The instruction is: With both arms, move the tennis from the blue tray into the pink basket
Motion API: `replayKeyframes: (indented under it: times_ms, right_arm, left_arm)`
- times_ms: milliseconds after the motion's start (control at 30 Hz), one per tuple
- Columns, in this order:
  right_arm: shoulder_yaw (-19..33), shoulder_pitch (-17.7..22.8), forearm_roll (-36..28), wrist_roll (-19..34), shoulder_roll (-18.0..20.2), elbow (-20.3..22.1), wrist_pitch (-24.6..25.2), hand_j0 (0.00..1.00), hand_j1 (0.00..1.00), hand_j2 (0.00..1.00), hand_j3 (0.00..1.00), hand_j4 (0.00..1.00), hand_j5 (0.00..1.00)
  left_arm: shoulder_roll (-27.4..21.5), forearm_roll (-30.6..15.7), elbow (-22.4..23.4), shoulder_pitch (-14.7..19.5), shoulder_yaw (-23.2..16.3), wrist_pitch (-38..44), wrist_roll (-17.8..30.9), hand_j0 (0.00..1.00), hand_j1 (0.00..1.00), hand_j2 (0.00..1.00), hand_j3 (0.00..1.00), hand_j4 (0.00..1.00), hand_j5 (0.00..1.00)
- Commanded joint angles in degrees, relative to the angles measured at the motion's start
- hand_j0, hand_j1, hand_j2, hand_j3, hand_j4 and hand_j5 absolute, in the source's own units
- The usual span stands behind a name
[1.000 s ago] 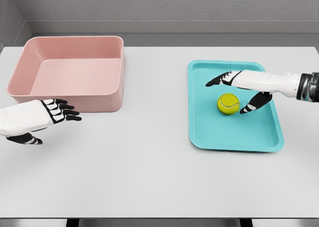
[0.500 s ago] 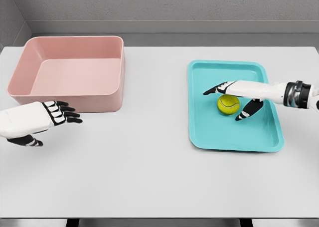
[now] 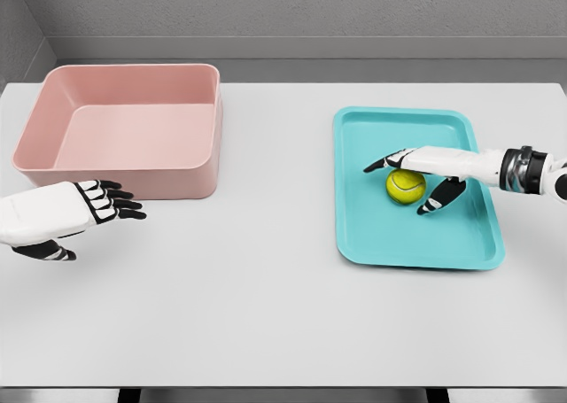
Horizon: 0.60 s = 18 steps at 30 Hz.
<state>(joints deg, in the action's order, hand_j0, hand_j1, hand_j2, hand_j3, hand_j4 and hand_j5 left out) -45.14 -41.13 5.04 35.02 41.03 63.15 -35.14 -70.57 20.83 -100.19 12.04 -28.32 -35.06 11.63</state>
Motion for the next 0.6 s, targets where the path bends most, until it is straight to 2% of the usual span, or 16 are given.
replayKeyframes:
  times_ms: [0,167,433,467,567]
  right_arm:
    - [0.05,0.0,-0.38,-0.02,0.02,-0.05,0.14,0.82,0.82,0.82,0.82,0.82,0.82]
    - [0.05,0.0,-0.29,-0.02,0.02,-0.05,0.14,0.69,0.69,0.69,0.69,0.69,0.69]
    - [0.23,0.09,0.41,-0.02,-0.07,-0.05,0.14,0.56,0.56,0.56,0.56,0.56,0.56]
    - [0.31,0.09,0.41,-0.02,-0.07,0.21,0.14,0.5,0.5,0.5,0.5,0.5,0.5]
    - [0.49,0.0,0.33,-0.02,-0.16,0.22,0.14,0.46,0.46,0.46,0.46,0.46,0.46]
  left_arm:
    - [-0.09,-0.36,0.0,0.0,0.01,0.06,-0.03,1.0,1.0,1.0,1.0,1.0,1.0]
    - [0.08,-0.36,0.0,0.0,0.01,0.06,-0.03,1.0,1.0,1.0,1.0,1.0,1.0]
    - [-0.18,-0.36,0.0,-0.09,-0.07,0.06,-0.03,1.0,1.0,1.0,1.0,1.0,1.0]
    - [-0.18,-0.36,0.0,0.0,-0.07,0.06,-0.03,1.0,1.0,1.0,1.0,1.0,1.0]
    - [-0.09,-0.36,0.0,0.0,-0.07,0.06,-0.03,1.0,1.0,1.0,1.0,1.0,1.0]
